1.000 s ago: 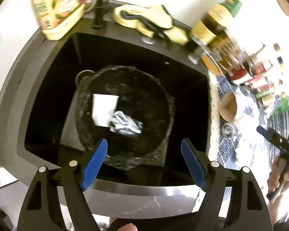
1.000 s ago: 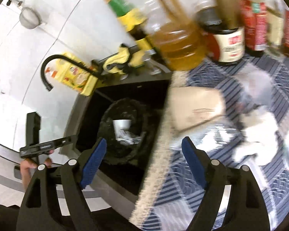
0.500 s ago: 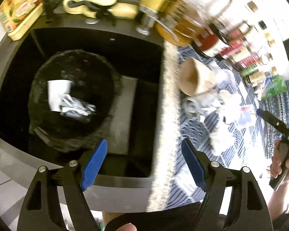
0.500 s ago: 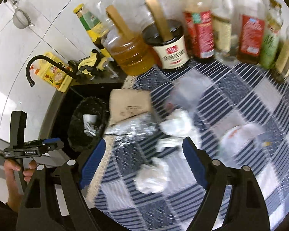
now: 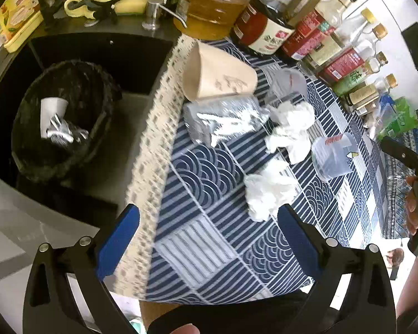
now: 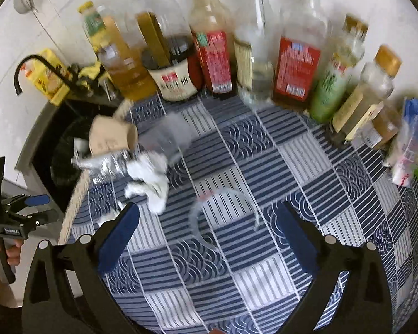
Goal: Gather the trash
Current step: 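Move both grippers back over the tablecloth toward the remaining trash, then grasp the clear plastic measuring cup with the right gripper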
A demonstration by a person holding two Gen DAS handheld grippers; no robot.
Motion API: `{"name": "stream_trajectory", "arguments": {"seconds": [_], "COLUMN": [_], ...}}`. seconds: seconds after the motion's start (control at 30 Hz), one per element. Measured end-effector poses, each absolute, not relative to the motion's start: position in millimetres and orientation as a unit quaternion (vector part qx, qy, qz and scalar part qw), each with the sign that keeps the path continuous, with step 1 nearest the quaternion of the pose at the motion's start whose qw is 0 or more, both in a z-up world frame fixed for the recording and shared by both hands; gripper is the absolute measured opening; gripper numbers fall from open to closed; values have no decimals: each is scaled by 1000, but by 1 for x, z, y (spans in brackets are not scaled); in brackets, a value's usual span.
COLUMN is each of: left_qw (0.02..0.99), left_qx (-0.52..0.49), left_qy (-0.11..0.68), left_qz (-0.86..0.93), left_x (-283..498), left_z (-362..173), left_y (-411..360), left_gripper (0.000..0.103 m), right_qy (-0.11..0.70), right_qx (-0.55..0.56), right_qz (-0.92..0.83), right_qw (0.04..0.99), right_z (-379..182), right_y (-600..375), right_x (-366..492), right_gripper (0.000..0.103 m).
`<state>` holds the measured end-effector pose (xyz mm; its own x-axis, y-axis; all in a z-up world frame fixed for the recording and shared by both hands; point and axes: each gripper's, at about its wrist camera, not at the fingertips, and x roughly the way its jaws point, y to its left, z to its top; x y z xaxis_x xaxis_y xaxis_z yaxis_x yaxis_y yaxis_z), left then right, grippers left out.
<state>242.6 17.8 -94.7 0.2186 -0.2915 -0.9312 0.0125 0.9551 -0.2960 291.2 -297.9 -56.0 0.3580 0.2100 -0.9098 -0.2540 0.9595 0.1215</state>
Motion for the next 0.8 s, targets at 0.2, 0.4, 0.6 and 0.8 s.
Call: {"name": "stream_trajectory", "arguments": {"seconds": [0.2, 0.4, 0.6, 0.8], "left_qw": [771, 771, 769, 768], "left_qx": [-143, -169, -188, -199], "left_qy": [616, 612, 610, 609], "left_qz": [-81, -47, -19, -5], "left_x": [224, 207, 200, 198], "left_z": [-103, -110, -116, -116], "left_y": [-2, -4, 0, 1], "left_gripper": [96, 96, 96, 96], "right_qy": [586, 615, 650, 669], "right_qx": [-53, -64, -80, -79], "right_qz": [167, 160, 173, 173], "right_qw": [791, 769, 735, 718], "right_z": [-78, -93, -116, -133], "right_y": [-295, -298, -295, -298], "right_x": [307, 327, 339, 351], "right_gripper": [98, 89, 57, 19]}}
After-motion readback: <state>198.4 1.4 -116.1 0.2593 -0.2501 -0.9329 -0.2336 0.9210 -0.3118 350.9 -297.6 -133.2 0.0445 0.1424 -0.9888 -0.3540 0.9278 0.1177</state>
